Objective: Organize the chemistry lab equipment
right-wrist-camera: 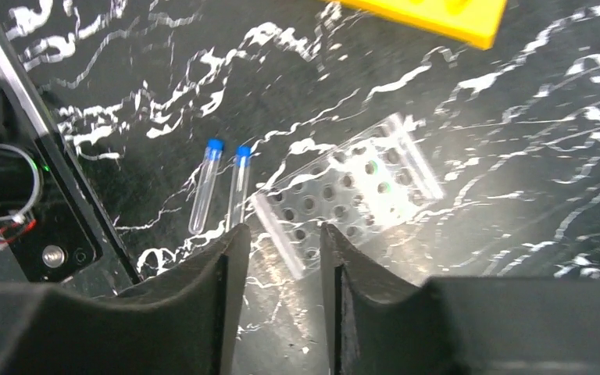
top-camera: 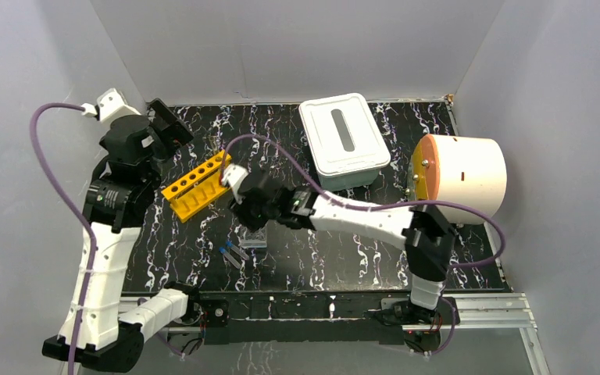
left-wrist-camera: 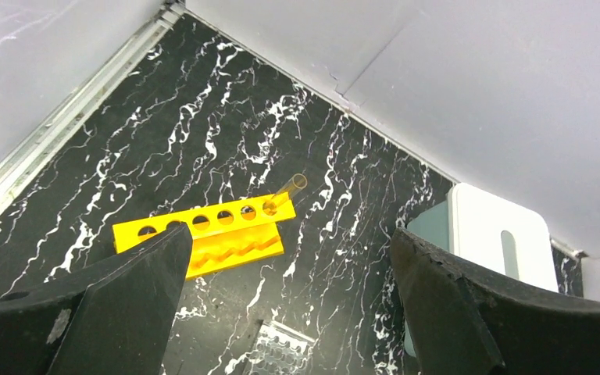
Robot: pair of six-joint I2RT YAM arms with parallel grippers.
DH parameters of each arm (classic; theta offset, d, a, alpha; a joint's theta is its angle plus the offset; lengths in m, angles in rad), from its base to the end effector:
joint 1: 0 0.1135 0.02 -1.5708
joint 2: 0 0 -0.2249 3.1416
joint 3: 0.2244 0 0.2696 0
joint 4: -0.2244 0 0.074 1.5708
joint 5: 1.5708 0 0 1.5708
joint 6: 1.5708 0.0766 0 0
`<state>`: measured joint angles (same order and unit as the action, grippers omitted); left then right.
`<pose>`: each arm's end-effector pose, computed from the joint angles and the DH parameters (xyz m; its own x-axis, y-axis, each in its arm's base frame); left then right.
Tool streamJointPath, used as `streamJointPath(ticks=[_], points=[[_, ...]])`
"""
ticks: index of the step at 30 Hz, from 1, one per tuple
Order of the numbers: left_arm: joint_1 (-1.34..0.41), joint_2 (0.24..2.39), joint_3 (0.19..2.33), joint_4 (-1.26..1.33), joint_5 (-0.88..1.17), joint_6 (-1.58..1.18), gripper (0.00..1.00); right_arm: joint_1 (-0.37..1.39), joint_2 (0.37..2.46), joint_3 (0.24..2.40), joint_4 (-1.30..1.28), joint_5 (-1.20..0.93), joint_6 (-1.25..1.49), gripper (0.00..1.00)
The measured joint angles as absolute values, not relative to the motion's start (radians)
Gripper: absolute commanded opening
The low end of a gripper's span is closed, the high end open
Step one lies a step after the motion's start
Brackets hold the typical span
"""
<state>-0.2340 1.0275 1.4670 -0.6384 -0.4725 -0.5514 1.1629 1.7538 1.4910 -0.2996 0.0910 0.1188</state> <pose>0.2566 -0.0253 0.4440 -0.0445 -0.4689 -0.8821 -0.2945 0.8499 -0.4369 0.1879 0.4172 0.2442 -0.3148 -0.4308 -0.8458 -0.8524 0.5204 0.0522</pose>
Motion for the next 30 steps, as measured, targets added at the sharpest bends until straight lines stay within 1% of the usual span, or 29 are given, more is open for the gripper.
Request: streamJointPath(ticks=[2,5,10,12,14,18,22,24,27,30], points=[[-0.234,1.013,1.504,-0.682,-0.492,-0.562,0.98,1.216,1.806,1.497,-0.299,0.121,0.11,0.41],[-0.234,1.011,1.55,-0.728,-0.519,-0.566,0.98,1.279,1.884,1.514,-0.307,0.156,0.1,0.4],[-0.233,1.013,1.589,-0.767,-0.542,-0.55,0.98,1.344,2.037,1.606,-0.331,0.197,0.093,0.28],[-0.233,1.015,1.595,-0.774,-0.543,-0.542,0.98,1.353,2.086,1.651,-0.352,0.215,0.093,0.26],[-0.233,1.017,1.596,-0.782,-0.543,-0.539,0.98,1.355,2.132,1.702,-0.383,0.237,0.095,0.26],[-0.233,1.02,1.596,-0.792,-0.544,-0.532,0.98,1.354,2.191,1.776,-0.434,0.27,0.096,0.3],[-0.233,1.02,1.596,-0.794,-0.553,-0.525,0.98,1.349,2.243,1.845,-0.482,0.29,0.099,0.29],[-0.233,1.02,1.596,-0.794,-0.559,-0.523,0.98,1.349,2.265,1.874,-0.505,0.294,0.098,0.32],[-0.233,1.019,1.596,-0.794,-0.569,-0.52,0.98,1.349,2.287,1.894,-0.525,0.297,0.098,0.36],[-0.233,1.016,1.596,-0.794,-0.58,-0.516,0.98,1.349,2.3,1.9,-0.542,0.293,0.098,0.37]])
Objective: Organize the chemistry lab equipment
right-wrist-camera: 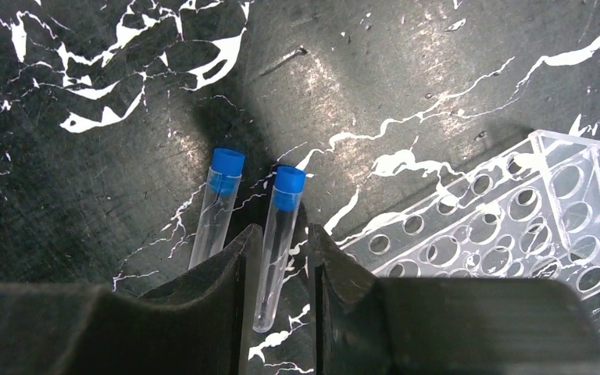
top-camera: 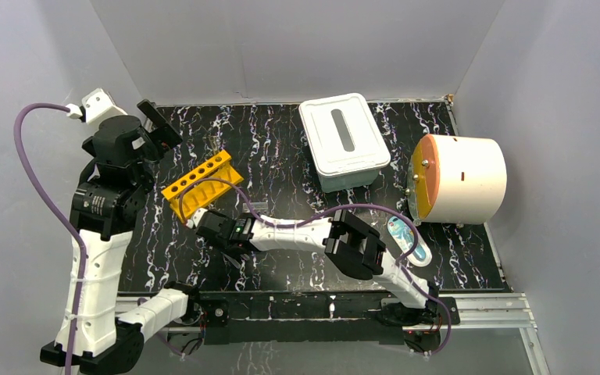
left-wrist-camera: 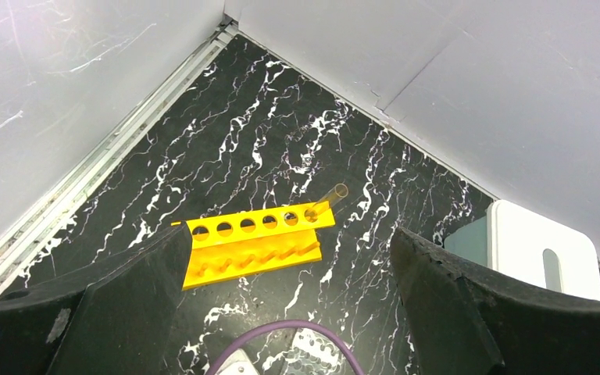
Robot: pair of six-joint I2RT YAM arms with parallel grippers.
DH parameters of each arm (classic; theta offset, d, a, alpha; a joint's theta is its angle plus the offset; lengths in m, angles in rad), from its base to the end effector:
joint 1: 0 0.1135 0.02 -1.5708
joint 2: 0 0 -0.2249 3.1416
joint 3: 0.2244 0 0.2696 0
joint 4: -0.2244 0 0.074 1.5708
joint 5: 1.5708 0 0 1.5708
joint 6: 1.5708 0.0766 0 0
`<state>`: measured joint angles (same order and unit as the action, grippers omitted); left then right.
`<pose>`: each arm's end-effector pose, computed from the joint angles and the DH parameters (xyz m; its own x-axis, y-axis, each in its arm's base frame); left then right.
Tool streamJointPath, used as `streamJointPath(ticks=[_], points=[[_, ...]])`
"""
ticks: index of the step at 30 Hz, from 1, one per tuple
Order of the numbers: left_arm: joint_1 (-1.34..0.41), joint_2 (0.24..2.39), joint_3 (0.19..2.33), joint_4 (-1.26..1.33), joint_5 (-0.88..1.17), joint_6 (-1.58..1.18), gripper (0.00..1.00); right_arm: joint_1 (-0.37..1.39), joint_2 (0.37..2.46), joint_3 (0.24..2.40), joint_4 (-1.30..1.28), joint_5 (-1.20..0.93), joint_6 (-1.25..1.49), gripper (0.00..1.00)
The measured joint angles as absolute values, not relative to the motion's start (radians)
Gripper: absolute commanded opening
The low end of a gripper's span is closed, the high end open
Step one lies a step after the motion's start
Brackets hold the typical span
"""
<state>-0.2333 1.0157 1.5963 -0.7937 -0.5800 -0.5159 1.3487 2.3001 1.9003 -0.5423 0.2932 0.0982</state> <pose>0.2269 -0.0108 0.4698 -0.0173 -0.4200 -0.9074 -0.3866 0.8397 -0.3813 0.1366 0.5043 0.1150 -0.2652 -0.7482 -0.6082 -0.8746 0.4522 -0.1750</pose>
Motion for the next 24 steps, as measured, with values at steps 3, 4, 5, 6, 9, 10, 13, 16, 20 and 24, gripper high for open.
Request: streamJointPath(ticks=[3,4,5,6,9,10,13,16,20,24], points=[[-0.233,1.01,1.596,-0.794,-0.59,-0.513,0.98,1.349,2.305,1.905,-0.556,0.287,0.098,0.35],[-0.233,1.008,1.596,-0.794,-0.592,-0.512,0.98,1.349,2.308,1.91,-0.561,0.286,0.098,0.35],[-0.233,1.006,1.596,-0.794,-0.593,-0.511,0.98,1.349,2.311,1.913,-0.562,0.285,0.098,0.35],[-0.233,1.005,1.596,-0.794,-0.594,-0.509,0.98,1.349,2.312,1.917,-0.567,0.285,0.098,0.35],[-0.233,1.005,1.596,-0.794,-0.595,-0.509,0.98,1.348,2.315,1.922,-0.578,0.284,0.098,0.35],[-0.233,1.005,1.596,-0.794,-0.595,-0.508,0.98,1.347,2.316,1.923,-0.58,0.284,0.098,0.35],[-0.233,1.005,1.596,-0.793,-0.595,-0.505,0.98,1.341,2.322,1.924,-0.582,0.271,0.1,0.36],[-0.233,1.005,1.596,-0.79,-0.595,-0.505,0.98,1.331,2.326,1.926,-0.58,0.251,0.103,0.34],[-0.233,1.005,1.596,-0.785,-0.594,-0.505,0.98,1.317,2.327,1.927,-0.581,0.233,0.105,0.26],[-0.233,1.005,1.596,-0.785,-0.591,-0.506,0.98,1.31,2.331,1.935,-0.581,0.233,0.104,0.22]])
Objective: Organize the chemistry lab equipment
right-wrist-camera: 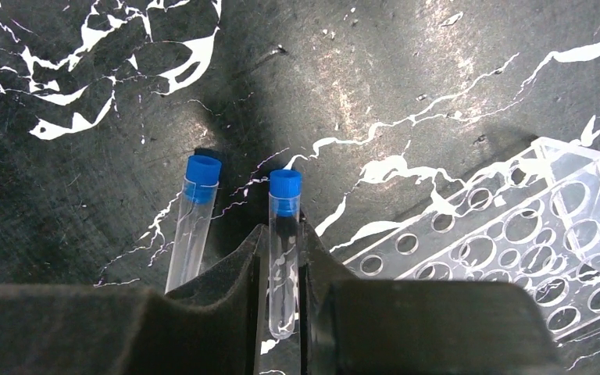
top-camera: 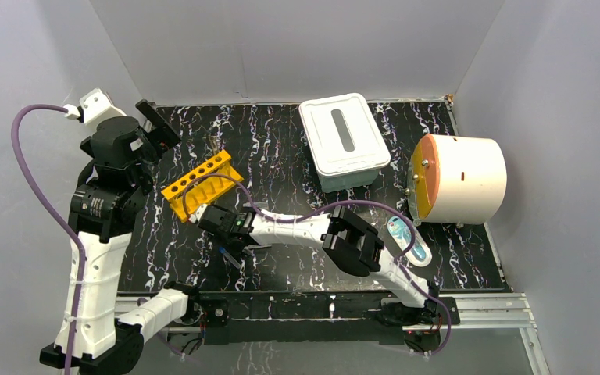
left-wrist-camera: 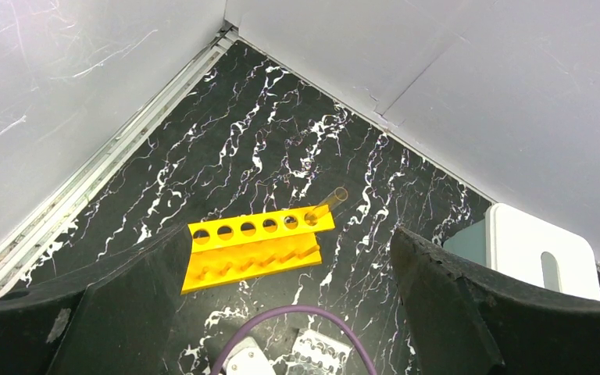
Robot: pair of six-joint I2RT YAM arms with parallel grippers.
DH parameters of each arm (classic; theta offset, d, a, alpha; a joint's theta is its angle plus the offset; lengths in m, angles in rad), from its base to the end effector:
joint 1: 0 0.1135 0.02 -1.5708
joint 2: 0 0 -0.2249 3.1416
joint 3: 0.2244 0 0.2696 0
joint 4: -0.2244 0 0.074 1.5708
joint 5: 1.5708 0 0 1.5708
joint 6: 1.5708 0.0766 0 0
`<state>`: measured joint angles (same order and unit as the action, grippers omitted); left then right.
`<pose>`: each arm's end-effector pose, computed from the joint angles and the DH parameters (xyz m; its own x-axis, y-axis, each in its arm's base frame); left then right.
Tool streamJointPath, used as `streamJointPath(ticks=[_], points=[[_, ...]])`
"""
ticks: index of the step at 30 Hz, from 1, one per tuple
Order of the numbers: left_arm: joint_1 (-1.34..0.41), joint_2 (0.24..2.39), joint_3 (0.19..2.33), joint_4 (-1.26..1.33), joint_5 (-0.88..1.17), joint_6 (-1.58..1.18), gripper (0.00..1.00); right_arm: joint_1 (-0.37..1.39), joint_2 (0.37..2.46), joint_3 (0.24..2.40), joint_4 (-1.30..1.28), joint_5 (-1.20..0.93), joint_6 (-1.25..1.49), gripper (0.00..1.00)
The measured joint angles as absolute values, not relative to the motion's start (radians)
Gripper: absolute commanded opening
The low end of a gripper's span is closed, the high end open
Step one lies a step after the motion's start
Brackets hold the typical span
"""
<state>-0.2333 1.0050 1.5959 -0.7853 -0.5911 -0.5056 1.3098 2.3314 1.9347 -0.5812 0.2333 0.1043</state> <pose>0.2232 -0.0092 0.4730 0.0002 -0.4134 -0.9105 -0.3885 0.8390 -0.3810 0.1522 0.5013 0.1070 -0.3072 -0.7577 -0.5757 -0.8794 0.4572 -0.1325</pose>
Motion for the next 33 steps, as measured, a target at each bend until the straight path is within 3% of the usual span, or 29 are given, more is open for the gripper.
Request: streamJointPath(ticks=[6,13,22,33], points=[[-0.233,0.991,1.546,-0.763,-0.575,-0.529,0.98,1.308,2.313,1.898,-0.541,0.241,0.094,0.23],[-0.233,1.017,1.43,-0.792,-0.522,-0.632,0.98,1.287,2.04,1.492,-0.334,0.212,0.069,0.25],[-0.233,1.11,1.433,-0.793,-0.419,-0.705,0.98,1.259,1.815,1.285,-0.121,0.206,0.083,0.25],[-0.206,1.167,1.301,-0.657,-0.023,-0.741,0.98,1.023,1.552,1.17,0.005,0.14,0.17,0.27]])
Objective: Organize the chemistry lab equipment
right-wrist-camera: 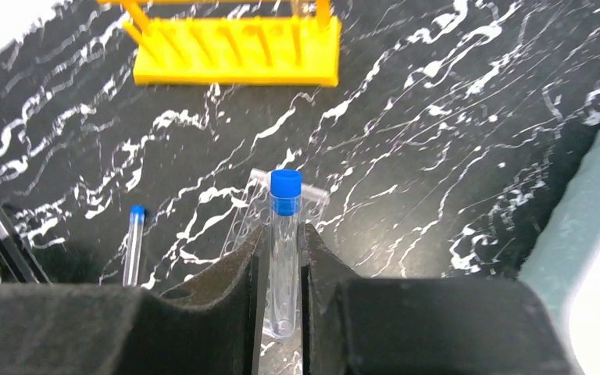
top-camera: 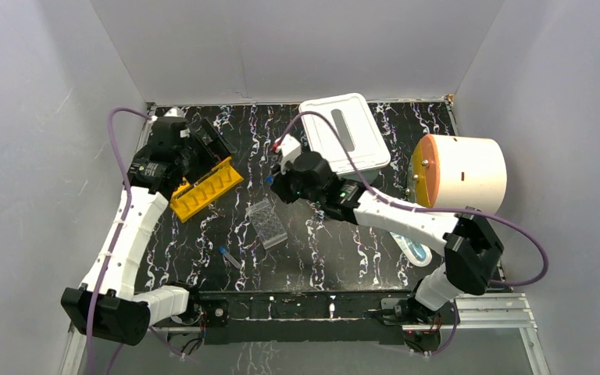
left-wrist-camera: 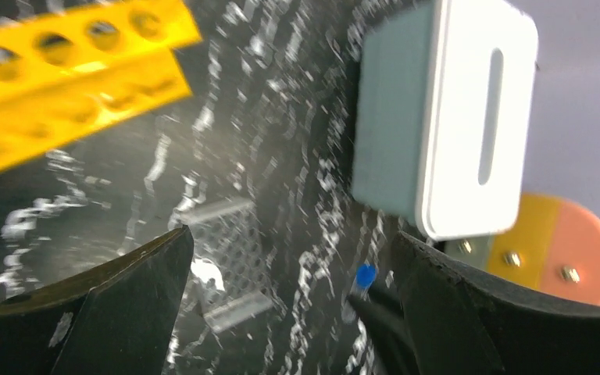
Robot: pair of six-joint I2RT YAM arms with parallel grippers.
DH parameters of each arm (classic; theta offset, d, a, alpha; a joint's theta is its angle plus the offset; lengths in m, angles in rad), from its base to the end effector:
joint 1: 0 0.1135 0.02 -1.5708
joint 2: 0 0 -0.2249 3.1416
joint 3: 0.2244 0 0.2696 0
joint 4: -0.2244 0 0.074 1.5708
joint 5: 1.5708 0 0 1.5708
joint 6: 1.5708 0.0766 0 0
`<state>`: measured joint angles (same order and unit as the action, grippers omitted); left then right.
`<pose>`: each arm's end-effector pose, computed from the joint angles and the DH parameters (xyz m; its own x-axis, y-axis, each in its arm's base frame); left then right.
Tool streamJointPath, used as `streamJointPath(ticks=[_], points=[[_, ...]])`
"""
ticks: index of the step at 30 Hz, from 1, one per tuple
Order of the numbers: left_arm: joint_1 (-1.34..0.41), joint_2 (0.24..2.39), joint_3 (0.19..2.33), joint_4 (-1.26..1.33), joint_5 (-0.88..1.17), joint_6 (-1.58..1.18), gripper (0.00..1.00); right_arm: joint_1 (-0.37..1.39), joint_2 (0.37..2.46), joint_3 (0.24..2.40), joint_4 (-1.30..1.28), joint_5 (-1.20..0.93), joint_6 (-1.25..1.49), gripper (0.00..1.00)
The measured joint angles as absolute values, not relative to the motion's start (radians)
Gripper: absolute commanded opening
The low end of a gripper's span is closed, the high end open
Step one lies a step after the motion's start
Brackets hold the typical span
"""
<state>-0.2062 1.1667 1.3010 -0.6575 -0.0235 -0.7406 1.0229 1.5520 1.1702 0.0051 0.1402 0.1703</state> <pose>0.3082 -0.0626 0.3397 -0.4856 -0.5876 -0.6473 -0.1936 0.7943 -0.5758 0.2286 0.3541 0.2410 -0.3206 -0.2032 -0.9251 -0.7338 0.6709 0.1069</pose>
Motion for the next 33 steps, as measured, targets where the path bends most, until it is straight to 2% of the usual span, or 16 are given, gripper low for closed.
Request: streamJointPath(ticks=[8,10,15,24,26,33], points=[[-0.207,1.252,1.169,-0.492,0.418,-0.676,0.97,0.924,1.461,1.148,0.062,0.019,0.225,0.27],[-0.207,1.253,1.135,-0.448,0.478,-0.675,0.91,0.919,1.459,1.148,0.065,-0.015,0.232,0.27],[-0.207,1.214,1.032,-0.273,0.598,-0.759,0.67,0.913,1.459,1.148,0.062,-0.084,0.238,0.27],[-0.207,1.23,0.988,-0.162,0.705,-0.856,0.41,0.91,1.462,1.148,0.059,-0.143,0.241,0.27],[-0.207,1.246,0.988,-0.15,0.734,-0.865,0.37,0.91,1.464,1.148,0.057,-0.152,0.241,0.27],[-0.207,1.283,0.962,-0.126,0.813,-0.863,0.33,0.909,1.487,1.148,0.054,-0.172,0.241,0.27]])
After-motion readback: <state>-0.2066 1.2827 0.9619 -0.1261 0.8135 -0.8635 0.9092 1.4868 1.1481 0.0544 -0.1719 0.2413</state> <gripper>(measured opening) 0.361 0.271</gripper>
